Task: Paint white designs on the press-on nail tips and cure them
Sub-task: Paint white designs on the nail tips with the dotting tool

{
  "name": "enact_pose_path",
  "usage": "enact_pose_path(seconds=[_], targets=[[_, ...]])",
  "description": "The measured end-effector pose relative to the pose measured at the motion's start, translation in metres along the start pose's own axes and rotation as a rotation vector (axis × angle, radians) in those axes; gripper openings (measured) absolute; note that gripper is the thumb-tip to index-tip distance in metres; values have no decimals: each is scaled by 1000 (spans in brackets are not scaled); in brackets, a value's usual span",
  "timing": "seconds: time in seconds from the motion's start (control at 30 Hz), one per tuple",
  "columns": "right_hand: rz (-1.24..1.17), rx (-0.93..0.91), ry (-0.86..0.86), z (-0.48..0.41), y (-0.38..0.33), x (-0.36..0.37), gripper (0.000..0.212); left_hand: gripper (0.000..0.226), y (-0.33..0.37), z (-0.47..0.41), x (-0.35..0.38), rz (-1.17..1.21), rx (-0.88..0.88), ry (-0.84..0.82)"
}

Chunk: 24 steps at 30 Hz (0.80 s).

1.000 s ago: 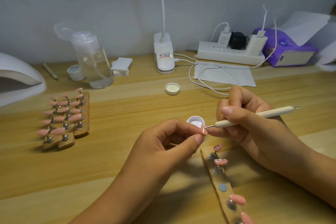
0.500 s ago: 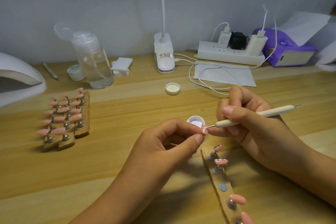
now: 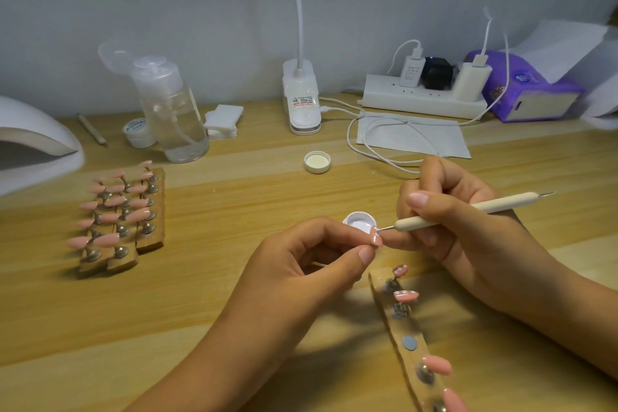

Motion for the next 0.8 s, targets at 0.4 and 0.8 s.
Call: enact_pose_path(seconds=[0.4,0.8], targets=[[-20,11,-12,0,0,0,24,11,0,-1,0,-2,3,-3],[-8,9,-41,-1,-1,-2,22,12,0,0,0,-14,8,-4]])
Point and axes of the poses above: each hand's wrist, its own z-axis away from the middle knuckle, its own x-axis out of the palm, y = z × x, the point moved 4 cm from there along -z, towards the middle knuckle, and after that the axes turned 6 degrees about y, right-handed, at the moved point
